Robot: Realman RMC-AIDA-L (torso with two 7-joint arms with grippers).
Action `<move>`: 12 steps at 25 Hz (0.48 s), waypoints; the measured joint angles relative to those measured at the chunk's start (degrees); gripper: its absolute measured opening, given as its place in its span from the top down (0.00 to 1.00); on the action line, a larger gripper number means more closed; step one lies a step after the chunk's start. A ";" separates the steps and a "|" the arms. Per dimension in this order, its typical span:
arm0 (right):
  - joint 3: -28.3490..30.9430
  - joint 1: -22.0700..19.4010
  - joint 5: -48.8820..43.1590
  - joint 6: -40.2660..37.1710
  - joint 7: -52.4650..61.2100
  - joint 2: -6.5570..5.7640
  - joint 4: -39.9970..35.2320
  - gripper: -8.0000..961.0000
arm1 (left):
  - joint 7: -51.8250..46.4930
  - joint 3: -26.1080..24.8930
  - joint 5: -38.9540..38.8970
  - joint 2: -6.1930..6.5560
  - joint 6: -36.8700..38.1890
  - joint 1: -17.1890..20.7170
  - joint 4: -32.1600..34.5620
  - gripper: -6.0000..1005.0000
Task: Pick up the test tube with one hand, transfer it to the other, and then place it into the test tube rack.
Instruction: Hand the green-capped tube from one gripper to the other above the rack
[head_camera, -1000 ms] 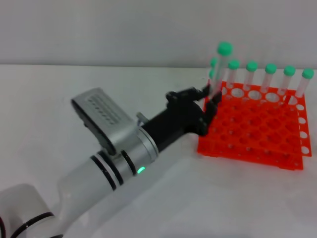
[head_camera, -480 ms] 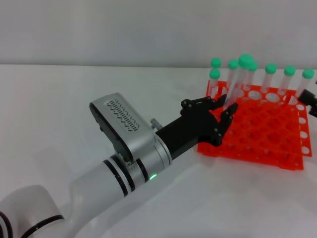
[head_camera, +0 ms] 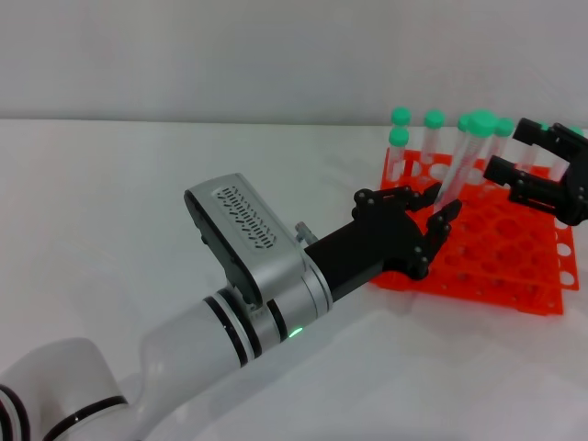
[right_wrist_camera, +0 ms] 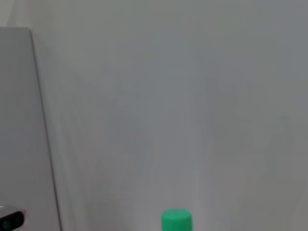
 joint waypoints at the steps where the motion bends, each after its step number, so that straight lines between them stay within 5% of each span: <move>1: 0.00 0.30 -0.38 0.05 0.42 -0.02 -0.18 0.19 | 0.01 -0.02 0.01 0.00 -0.02 0.00 0.01 0.75; 12: 0.04 1.68 -3.99 -0.97 5.72 -0.04 -1.97 0.21 | 0.05 0.15 0.03 0.00 -0.35 0.08 0.00 0.74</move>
